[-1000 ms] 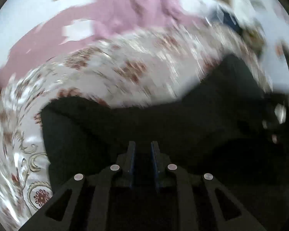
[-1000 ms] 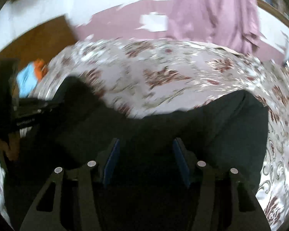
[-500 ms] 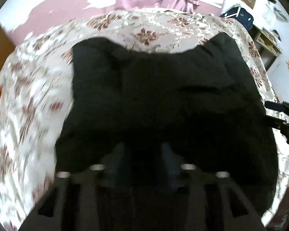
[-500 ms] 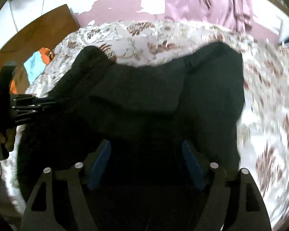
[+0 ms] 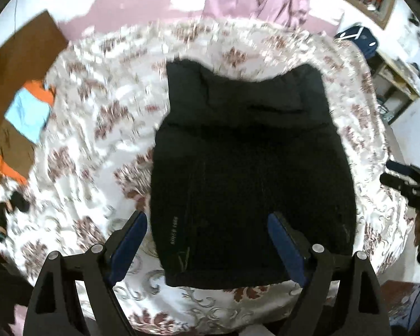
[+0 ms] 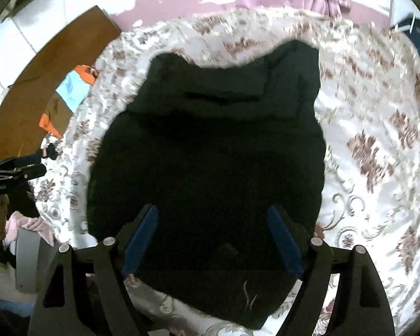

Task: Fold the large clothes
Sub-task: 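Open both tools and pull them back from the folded jacket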

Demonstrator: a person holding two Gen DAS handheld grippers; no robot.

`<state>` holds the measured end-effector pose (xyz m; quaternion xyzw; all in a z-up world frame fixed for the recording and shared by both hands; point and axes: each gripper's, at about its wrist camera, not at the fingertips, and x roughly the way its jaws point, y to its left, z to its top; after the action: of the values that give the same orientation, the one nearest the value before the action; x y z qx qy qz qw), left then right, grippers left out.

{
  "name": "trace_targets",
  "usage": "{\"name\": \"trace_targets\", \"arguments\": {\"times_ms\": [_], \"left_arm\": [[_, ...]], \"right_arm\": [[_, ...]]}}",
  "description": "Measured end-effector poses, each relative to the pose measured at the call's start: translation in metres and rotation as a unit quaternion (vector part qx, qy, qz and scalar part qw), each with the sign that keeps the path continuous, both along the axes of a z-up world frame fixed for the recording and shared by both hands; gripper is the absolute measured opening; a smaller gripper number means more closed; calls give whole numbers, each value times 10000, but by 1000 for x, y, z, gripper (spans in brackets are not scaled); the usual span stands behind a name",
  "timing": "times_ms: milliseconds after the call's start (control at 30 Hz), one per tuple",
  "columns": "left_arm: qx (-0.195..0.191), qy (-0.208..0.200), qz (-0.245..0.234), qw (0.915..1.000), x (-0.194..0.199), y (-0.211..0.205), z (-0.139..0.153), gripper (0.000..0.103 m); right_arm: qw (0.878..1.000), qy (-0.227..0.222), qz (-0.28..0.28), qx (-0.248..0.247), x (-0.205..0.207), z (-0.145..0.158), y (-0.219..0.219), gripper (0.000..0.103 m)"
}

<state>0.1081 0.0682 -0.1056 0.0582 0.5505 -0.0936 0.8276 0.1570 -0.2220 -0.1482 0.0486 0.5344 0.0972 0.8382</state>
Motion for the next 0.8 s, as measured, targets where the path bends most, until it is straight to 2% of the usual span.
{"name": "trace_targets", "arguments": {"times_ms": [67, 200, 400, 533, 667, 800], "left_arm": [[-37, -250, -209, 9995, -8, 5, 24, 87], [-91, -738, -622, 9953, -22, 9, 55, 87], [-330, -1184, -1189, 9853, -48, 13, 76, 87], [-570, -1018, -1363, 9838, -58, 14, 70, 87], [-321, -1252, -1606, 9785, -72, 14, 76, 87], [-92, -1488, -1410, 9787, -85, 16, 84, 87]], "right_arm": [[9997, -226, -2, -23, -6, 29, 5, 77], [9971, -733, -138, -116, -18, 83, 21, 79], [9900, -1238, -611, -282, -57, 140, 61, 80], [9870, -1309, -797, -487, -92, 154, 87, 82], [9846, -1387, -947, -483, -119, 164, 99, 82], [9852, -1452, -791, -446, -123, 163, 103, 83]]}}
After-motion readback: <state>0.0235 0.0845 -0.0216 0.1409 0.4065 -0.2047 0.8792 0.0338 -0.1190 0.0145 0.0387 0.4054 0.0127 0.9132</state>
